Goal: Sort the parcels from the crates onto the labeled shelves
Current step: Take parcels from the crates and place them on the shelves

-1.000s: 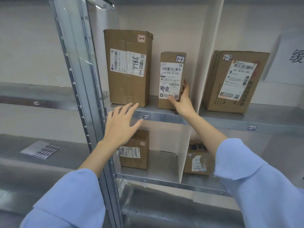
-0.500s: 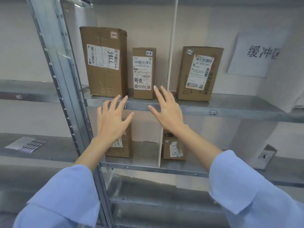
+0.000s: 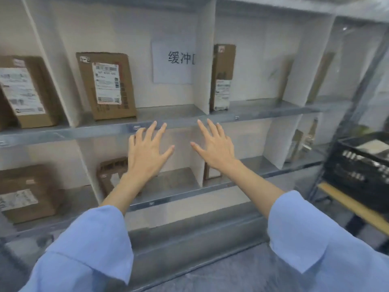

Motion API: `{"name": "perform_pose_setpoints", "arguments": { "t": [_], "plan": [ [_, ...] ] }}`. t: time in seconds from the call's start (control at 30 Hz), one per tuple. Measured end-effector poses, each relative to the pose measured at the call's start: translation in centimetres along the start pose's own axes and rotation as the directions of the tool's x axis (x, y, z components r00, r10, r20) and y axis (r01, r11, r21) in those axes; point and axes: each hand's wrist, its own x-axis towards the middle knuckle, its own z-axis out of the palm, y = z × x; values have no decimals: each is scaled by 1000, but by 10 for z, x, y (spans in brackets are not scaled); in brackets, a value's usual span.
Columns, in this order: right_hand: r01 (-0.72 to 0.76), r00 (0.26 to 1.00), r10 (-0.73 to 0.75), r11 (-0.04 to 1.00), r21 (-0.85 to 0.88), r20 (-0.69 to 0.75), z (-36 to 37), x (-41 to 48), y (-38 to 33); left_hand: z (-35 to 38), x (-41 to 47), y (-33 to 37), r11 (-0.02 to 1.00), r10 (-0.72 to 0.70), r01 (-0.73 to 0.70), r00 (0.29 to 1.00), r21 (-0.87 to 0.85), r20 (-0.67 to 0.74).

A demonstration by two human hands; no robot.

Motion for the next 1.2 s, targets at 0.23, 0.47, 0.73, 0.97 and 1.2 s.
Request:
{"name": "perform_pose_setpoints", "arguments": {
  "t": [0.23,0.47,0.73,0.97,1.2],
  "plan": [
    [-315,949,314,940,-130,-28,-55,-70,185,49,41,190,952,286,-277,957,-134,51],
    [-537,842,534,818,-205,-73,-90,-126,337,111,73,360,826,507,-476,861,-301,29],
    [-720,686,717,645,-254,-125,-99,-140,501,191,140,536,681,673,-627,739,-379,-13],
    [-814,568,811,527,-245,-141,-97,-104,634,260,228,659,601,740,-684,671,-414,-35],
    [-842,533,836,509,-181,-129,-80,-82,729,331,283,747,575,762,-671,647,-469,8]
  ]
}}
